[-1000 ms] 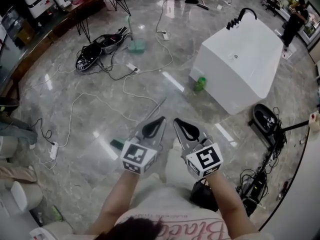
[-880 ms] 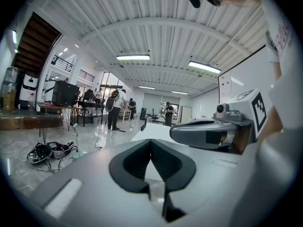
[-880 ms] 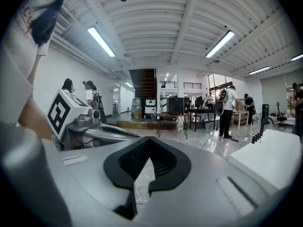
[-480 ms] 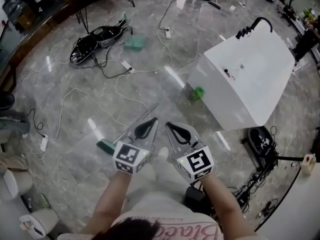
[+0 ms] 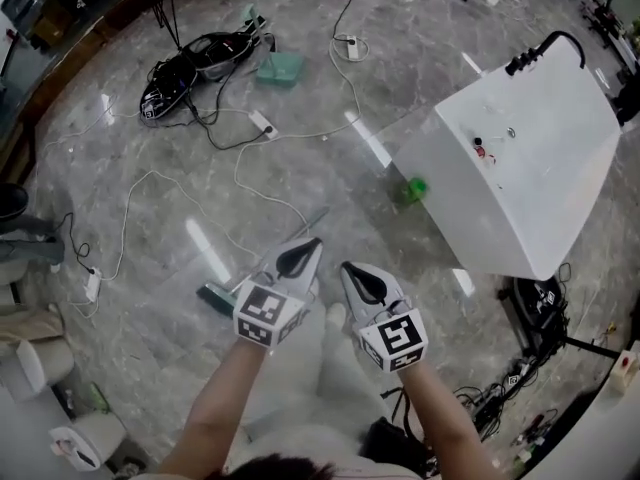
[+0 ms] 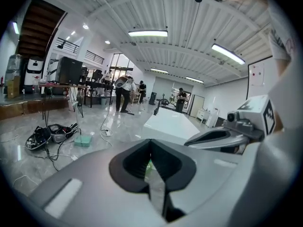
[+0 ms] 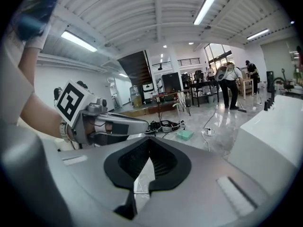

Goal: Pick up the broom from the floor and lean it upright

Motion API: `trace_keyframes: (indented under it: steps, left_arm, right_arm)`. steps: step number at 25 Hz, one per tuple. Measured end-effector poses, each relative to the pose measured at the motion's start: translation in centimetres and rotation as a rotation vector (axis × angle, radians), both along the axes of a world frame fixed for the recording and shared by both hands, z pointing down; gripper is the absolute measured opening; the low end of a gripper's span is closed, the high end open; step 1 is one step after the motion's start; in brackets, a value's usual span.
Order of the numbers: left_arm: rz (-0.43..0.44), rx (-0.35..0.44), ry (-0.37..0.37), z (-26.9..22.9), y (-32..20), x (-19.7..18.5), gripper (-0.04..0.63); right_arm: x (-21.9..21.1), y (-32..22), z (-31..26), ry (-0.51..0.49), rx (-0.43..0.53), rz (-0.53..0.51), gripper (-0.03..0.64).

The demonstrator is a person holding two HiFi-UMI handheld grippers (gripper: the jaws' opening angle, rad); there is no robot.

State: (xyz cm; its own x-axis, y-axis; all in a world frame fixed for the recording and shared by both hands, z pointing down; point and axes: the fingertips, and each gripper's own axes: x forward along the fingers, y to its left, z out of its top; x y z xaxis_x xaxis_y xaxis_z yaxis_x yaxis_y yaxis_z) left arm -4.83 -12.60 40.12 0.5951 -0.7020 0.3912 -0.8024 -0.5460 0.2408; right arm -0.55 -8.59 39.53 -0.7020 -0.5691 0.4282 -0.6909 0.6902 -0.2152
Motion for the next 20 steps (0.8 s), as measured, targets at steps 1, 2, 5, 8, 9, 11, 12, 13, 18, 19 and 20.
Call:
trace_keyframes:
  steps: [1, 2, 5, 8, 9, 11, 12, 13, 18, 19, 20]
  left_arm:
    - [0.004, -0.016, -0.007, 1.2, -0.5, -0.1, 0.0]
    - [0.011, -0.03, -0.012, 2.5, -1.1, -0.3, 0.0]
    - [0.057, -0.048, -0.018, 6.1, -3.6, -0.6, 0.0]
    - [0.115, -0.075, -0.004, 10.2, -5.8, -0.7, 0.0]
    - [0.136, -0.092, -0.004, 11.8, -6.3, -0.7, 0.0]
    - [0.176, -0.132, -0.024, 14.8, -6.9, -0.8, 0.0]
    - [0.192, -0.156, -0.038, 16.3, -7.1, -0.8, 0.0]
    - [0.203, -0.18, -0.052, 17.7, -7.2, -0.8, 0.0]
    - [0.187, -0.264, -0.107, 23.6, -7.5, -1.0, 0.0]
    - [0.185, -0.275, -0.12, 24.7, -7.4, -1.0, 0.0]
    - [0.184, -0.285, -0.136, 25.9, -7.2, -1.0, 0.0]
  right_arm:
    - [0.0, -0.6, 1.3, -0.006, -0.027, 0.019, 0.002]
    - [0.1, -1.4, 2.6, -0.012, -0.051, 0.041, 0.002]
    - [-0.2, -4.4, 6.5, -0.014, -0.092, 0.102, 0.002]
    - [-0.8, -6.8, 10.4, -0.001, -0.114, 0.136, 0.002]
    - [-1.0, -7.3, 11.7, 0.0, -0.128, 0.144, 0.002]
    - [-1.3, -8.0, 14.2, 0.001, -0.168, 0.163, 0.002]
    - [-1.4, -8.1, 15.4, 0.006, -0.189, 0.17, 0.002]
    - [-1.5, -8.2, 16.6, 0.016, -0.207, 0.174, 0.002]
    - [-1.5, -8.7, 21.7, 0.058, -0.273, 0.175, 0.002]
    - [-1.5, -8.8, 22.7, 0.061, -0.282, 0.177, 0.002]
    - [-1.6, -8.8, 23.7, 0.064, -0.29, 0.179, 0.002]
